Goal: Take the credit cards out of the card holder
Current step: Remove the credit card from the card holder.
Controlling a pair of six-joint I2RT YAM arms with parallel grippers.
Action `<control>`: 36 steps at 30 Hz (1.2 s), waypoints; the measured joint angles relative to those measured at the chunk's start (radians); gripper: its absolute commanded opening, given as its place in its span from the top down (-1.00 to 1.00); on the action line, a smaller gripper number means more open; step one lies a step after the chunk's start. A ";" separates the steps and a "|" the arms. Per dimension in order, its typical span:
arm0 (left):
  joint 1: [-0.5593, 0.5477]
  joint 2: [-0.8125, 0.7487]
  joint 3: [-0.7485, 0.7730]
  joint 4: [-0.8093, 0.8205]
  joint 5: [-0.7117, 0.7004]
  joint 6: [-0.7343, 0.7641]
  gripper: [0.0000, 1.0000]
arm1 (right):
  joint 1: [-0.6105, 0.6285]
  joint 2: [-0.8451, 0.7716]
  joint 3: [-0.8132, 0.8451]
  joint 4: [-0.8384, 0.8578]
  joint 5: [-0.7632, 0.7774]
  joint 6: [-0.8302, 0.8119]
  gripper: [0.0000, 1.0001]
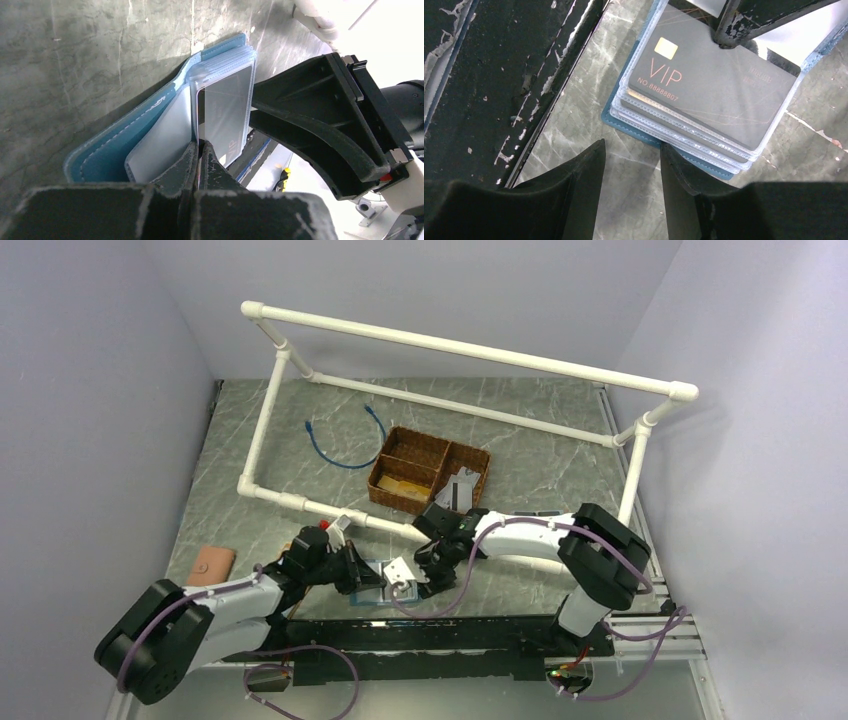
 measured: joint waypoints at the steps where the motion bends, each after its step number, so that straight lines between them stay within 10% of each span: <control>1: 0.000 0.014 0.002 0.011 0.006 0.000 1.00 | 0.004 0.007 0.001 0.000 0.006 0.003 0.07; 21: 0.024 -0.088 0.008 -0.127 0.005 0.039 1.00 | 0.063 0.070 0.089 -0.023 0.122 0.014 0.64; 36: 0.101 -0.126 0.023 -0.247 0.063 0.068 1.00 | 0.075 0.106 0.126 -0.020 0.127 0.018 0.71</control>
